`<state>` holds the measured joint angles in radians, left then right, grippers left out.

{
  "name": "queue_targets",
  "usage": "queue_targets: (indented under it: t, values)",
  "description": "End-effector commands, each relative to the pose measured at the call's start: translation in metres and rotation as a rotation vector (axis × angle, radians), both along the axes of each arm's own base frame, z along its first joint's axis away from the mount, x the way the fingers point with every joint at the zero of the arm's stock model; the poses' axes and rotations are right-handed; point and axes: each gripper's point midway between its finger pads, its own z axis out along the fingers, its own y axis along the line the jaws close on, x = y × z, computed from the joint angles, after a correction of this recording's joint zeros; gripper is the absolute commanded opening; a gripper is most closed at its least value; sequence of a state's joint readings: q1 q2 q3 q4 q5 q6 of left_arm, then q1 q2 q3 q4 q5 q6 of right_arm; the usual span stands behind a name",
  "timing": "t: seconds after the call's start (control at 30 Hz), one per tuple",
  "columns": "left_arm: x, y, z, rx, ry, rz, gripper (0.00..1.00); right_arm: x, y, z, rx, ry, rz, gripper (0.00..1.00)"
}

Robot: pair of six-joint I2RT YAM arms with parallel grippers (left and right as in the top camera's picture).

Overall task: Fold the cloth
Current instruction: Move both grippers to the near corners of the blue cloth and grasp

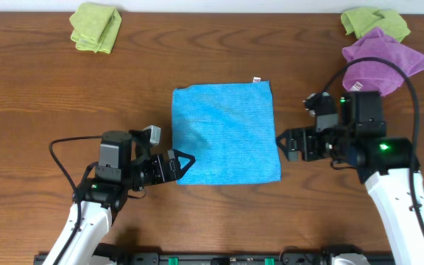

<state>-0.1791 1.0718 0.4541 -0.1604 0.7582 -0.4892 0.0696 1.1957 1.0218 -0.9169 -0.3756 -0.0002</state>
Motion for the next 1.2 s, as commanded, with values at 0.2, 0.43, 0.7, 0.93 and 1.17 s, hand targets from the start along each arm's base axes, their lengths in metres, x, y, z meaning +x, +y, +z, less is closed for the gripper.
queue_targets:
  t: [0.2,0.43,0.7,0.93,1.17]
  values:
    - [0.02,0.01,0.003,0.076,-0.08,0.057,0.9,-0.03,0.017,-0.053,0.208,0.093,0.084,0.9]
    - [0.011,0.013,-0.007,0.124,-0.063,0.019,0.96,-0.04,0.027,-0.078,0.296,0.128,0.074,0.87]
    - [-0.003,0.017,-0.03,0.161,0.041,0.0,0.95,-0.048,0.027,-0.101,0.3,0.22,0.061,0.73]
    - [-0.018,0.012,-0.054,0.139,0.187,-0.031,0.94,-0.056,0.027,-0.125,0.299,0.327,0.059,0.72]
    - [-0.026,0.006,-0.059,0.099,0.252,-0.05,0.92,-0.059,0.021,-0.131,0.298,0.352,0.04,0.71]
